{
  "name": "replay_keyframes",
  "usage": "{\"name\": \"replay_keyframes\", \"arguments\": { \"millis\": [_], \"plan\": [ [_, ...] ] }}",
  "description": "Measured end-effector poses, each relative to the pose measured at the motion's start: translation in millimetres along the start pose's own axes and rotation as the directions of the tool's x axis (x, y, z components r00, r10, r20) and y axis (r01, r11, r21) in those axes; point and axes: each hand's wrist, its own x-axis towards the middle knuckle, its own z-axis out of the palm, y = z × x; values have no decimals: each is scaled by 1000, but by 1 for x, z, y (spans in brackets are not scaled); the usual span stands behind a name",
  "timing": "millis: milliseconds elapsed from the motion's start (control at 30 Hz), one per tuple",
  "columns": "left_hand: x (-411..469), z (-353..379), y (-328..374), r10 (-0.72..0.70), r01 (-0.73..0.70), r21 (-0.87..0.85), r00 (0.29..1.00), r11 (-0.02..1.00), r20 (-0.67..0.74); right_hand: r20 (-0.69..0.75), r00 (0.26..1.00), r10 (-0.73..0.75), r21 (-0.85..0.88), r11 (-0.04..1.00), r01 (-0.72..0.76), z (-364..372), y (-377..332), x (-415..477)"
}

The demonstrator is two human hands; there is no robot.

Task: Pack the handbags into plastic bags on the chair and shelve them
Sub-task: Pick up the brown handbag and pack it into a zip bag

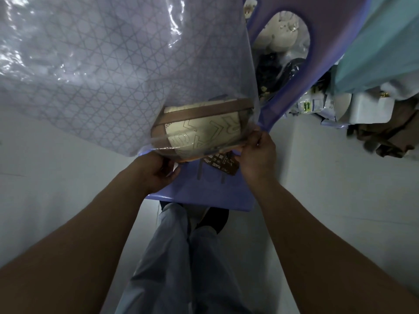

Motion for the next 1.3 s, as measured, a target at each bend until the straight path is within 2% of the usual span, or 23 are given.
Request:
{"name": "replay_keyframes", "arguments": {
  "millis": [100, 200, 267, 333, 500, 633, 700, 800, 900, 967, 1033, 1100, 1167, 1233, 1300],
  "plan": [
    [4, -3, -1, 18, -18, 29, 1000, 999, -1, 2, 999, 48, -11, 999, -48, 1, -16, -4],
    [6, -1, 0, 14, -13, -11, 1000, 1000, 8, 55, 989, 135, 153, 978, -142, -1, -32, -13],
    [4, 2, -1, 6, -5, -37, 999, 999, 39, 157, 953, 259, 301, 906, -296, -3, -32, -9],
    [0, 2, -2, -1, 3, -40, 998, 999, 69, 245, 925, 289, 346, 866, -363, -5, -30, -8],
    [-2, 2, -6, -23, 24, -71, 1000, 997, 11, 197, 950, 244, 323, 898, -298, -3, -25, -9],
    [-1, 1, -8, 82, -84, -46, 995, 995, -55, 142, 963, 228, 315, 912, -262, -2, -22, -7],
    [-1, 3, -6, 110, -112, -31, 992, 993, -68, 131, 962, 238, 289, 919, -267, -1, -22, -3],
    [-5, 11, -1, 72, -75, -18, 992, 997, -107, 138, 953, 271, 255, 920, -299, -1, -24, 5],
    [-1, 15, 4, 16, -15, 3, 989, 1000, -146, 138, 945, 298, 49, 950, -307, -3, -23, 14],
    [4, 12, 6, -35, 35, -3, 984, 999, -172, 72, 984, 163, -59, 986, -158, -6, -24, 17],
    [7, 7, 5, -91, 88, -25, 979, 996, -184, 13, 1000, -24, 21, 999, 24, -8, -33, 18],
    [9, 6, 2, -111, 106, -41, 980, 994, -166, 7, 992, -128, 118, 985, 126, -8, -47, 17],
    [11, 5, 1, -24, 24, 3, 986, 1000, -164, 101, 985, -137, 153, 981, 121, -5, -51, 15],
    [16, 3, 4, 161, -151, 63, 966, 987, -204, 170, 981, -96, 87, 993, 82, -5, -44, 13],
    [14, 4, 11, 278, -286, -6, 937, 958, -209, 173, 984, -41, 55, 998, 32, -5, -34, 15]
  ]
}}
